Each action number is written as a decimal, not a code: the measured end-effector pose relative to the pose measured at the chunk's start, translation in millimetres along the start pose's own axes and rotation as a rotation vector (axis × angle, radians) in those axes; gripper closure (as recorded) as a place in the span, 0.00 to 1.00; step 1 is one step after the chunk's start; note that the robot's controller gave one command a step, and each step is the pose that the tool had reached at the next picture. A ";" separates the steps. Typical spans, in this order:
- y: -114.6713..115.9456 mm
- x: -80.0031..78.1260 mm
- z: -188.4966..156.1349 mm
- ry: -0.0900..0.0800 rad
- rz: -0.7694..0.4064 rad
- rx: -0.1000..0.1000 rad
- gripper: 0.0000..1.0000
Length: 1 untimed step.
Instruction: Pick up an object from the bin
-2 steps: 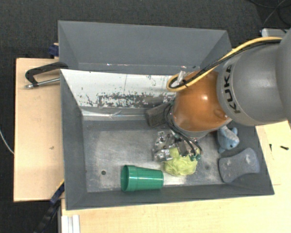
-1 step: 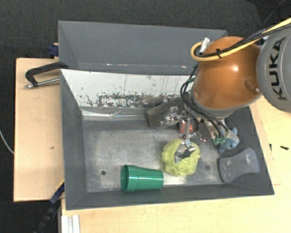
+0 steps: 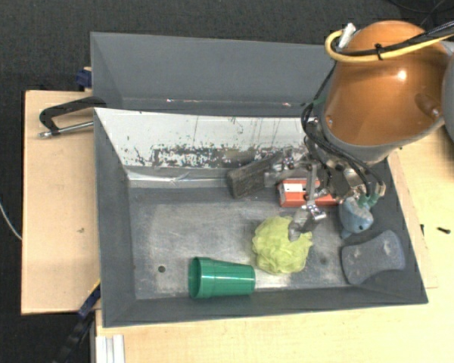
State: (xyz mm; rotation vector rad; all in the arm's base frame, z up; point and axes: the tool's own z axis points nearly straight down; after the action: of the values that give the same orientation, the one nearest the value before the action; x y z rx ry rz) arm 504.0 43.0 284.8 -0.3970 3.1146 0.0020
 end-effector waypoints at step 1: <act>-7.3 0.3 31.3 -0.010 -0.036 0.003 0.00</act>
Offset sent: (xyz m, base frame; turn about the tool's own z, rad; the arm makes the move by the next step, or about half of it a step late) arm 0.0003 -0.0593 -0.1308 -0.1505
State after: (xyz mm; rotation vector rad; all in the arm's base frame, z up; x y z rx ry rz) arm 505.6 36.0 253.4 -0.4518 3.0965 -0.0007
